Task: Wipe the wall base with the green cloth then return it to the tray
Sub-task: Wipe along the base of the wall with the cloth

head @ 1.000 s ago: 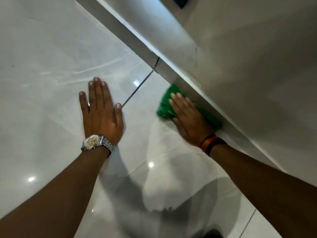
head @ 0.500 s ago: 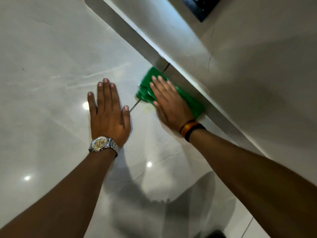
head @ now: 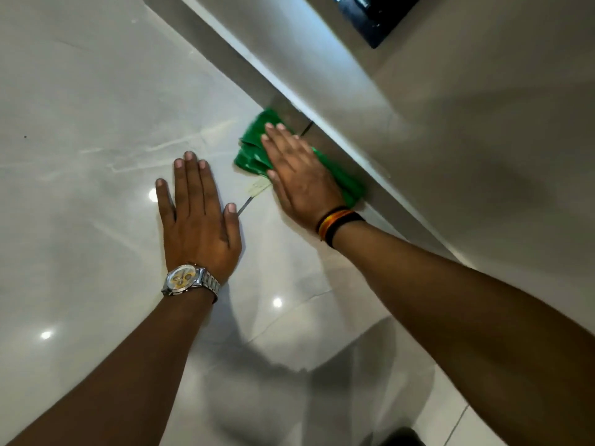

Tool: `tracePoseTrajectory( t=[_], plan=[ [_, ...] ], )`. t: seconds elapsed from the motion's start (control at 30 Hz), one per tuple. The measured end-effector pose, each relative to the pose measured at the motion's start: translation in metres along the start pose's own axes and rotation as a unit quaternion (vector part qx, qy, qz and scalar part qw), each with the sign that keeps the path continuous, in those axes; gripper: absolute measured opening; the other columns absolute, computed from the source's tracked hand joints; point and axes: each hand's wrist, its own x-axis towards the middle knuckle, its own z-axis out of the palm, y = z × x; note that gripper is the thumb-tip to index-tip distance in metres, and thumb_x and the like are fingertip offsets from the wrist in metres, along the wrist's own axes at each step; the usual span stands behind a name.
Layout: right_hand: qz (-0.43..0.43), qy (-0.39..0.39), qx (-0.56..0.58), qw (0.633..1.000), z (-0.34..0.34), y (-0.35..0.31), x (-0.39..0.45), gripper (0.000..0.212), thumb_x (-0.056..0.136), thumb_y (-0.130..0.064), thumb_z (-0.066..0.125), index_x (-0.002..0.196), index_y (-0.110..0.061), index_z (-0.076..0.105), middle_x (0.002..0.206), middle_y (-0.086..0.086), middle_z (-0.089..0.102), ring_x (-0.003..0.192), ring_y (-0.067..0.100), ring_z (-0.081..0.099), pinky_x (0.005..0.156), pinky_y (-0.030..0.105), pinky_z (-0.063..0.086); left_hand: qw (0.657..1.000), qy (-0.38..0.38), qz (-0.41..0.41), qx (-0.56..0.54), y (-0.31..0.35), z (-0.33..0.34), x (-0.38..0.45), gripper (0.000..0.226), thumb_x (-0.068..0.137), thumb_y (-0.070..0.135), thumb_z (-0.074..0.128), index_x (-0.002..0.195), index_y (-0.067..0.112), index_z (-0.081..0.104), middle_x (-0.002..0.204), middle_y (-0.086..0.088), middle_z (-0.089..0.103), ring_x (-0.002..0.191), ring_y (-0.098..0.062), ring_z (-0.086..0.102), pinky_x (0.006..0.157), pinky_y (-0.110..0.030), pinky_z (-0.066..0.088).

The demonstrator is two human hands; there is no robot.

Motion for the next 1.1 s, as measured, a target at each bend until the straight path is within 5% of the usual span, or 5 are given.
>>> tracePoseTrajectory(
  t=[0.3, 0.53, 0.7, 0.97, 1.1],
  plan=[
    [0.039, -0.110, -0.043, 0.992, -0.013, 0.073, -0.183, 0.059, 0.108, -0.028, 0.031, 0.162, -0.010, 0.015, 0.168, 0.016, 0.027, 0.158, 0.032, 0.022, 0.125, 0.056, 0.029, 1.000, -0.001, -0.008, 0.000, 0.000, 0.002, 0.001, 0.074, 0.109, 0.037, 0.024, 0.171, 0.001, 0.004, 0.181, -0.019, 0.003, 0.170, -0.032, 0.001, 0.137, -0.058, 0.003],
    [-0.053, -0.040, 0.030, 0.997, 0.002, 0.022, -0.017, 0.053, 0.106, -0.019, 0.040, 0.157, -0.003, 0.036, 0.165, 0.016, 0.036, 0.155, 0.031, 0.031, 0.131, 0.040, 0.019, 1.000, -0.005, -0.013, -0.002, 0.002, -0.004, 0.001, 0.073, 0.109, 0.035, 0.026, 0.170, -0.001, 0.009, 0.181, -0.021, 0.008, 0.169, -0.034, 0.005, 0.136, -0.060, 0.005],
    [-0.068, 0.001, 0.064, 0.996, -0.001, -0.019, 0.068, 0.048, 0.108, -0.017, 0.044, 0.154, -0.003, 0.043, 0.163, 0.016, 0.040, 0.155, 0.031, 0.033, 0.128, 0.047, 0.025, 1.000, -0.013, -0.010, -0.012, 0.001, -0.011, 0.001, 0.073, 0.107, 0.032, 0.032, 0.169, -0.002, 0.016, 0.180, -0.021, 0.013, 0.169, -0.033, 0.009, 0.136, -0.061, 0.008],
    [-0.083, -0.094, 0.001, 0.992, -0.011, 0.075, -0.144, 0.064, 0.107, -0.043, 0.034, 0.163, -0.016, 0.021, 0.173, 0.010, 0.018, 0.161, 0.031, 0.016, 0.128, 0.055, 0.021, 1.000, -0.010, -0.007, -0.003, 0.001, -0.006, 0.001, 0.074, 0.107, 0.033, 0.030, 0.170, 0.000, 0.012, 0.181, -0.019, 0.009, 0.169, -0.032, 0.006, 0.137, -0.058, 0.004],
    [-0.087, -0.121, 0.026, 0.988, -0.011, 0.092, -0.165, 0.069, 0.104, -0.052, 0.036, 0.163, -0.018, 0.021, 0.173, 0.008, 0.016, 0.160, 0.032, 0.016, 0.131, 0.050, 0.013, 1.000, 0.004, -0.014, -0.001, 0.001, -0.003, 0.000, 0.073, 0.107, 0.033, 0.029, 0.170, 0.000, 0.010, 0.181, -0.020, 0.008, 0.169, -0.032, 0.006, 0.137, -0.058, 0.003]
  ],
)
